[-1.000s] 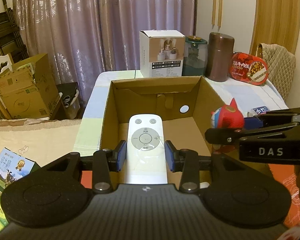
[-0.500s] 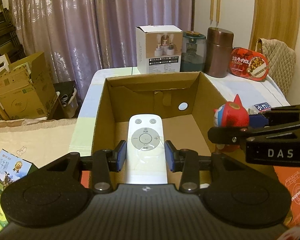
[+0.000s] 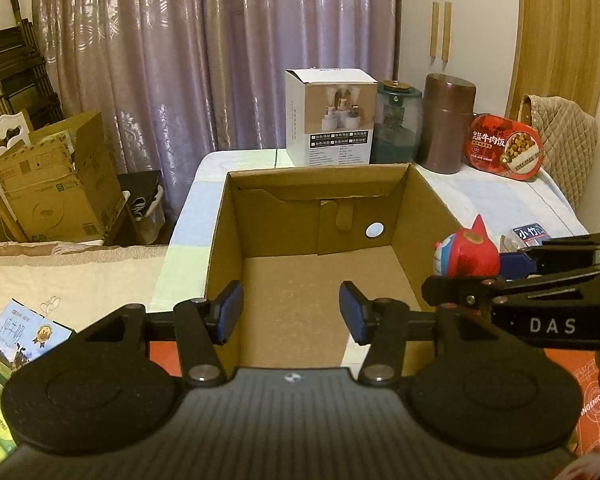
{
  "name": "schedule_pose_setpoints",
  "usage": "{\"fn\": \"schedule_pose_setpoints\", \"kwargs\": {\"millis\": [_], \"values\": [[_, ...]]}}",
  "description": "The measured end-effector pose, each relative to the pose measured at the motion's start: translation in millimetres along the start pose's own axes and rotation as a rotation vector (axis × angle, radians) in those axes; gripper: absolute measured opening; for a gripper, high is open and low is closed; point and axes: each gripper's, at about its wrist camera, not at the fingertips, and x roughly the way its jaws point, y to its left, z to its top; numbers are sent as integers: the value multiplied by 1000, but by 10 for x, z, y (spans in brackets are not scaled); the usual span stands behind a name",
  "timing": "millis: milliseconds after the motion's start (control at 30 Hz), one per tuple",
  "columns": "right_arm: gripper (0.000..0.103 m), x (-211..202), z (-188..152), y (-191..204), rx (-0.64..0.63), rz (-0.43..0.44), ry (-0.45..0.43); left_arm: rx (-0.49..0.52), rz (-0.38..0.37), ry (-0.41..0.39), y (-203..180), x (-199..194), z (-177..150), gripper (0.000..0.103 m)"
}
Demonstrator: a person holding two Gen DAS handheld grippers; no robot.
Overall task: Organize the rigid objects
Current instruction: 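Lower the remote into the box with the left gripper while the right gripper releases the figurine inside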
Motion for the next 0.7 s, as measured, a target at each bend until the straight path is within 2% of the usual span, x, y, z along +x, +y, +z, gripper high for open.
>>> {"fn": "schedule_pose_setpoints", "kwargs": {"millis": [700], "values": [[43, 22, -41, 14, -34, -24, 18, 6, 1, 8, -5, -5, -60, 48]]}}
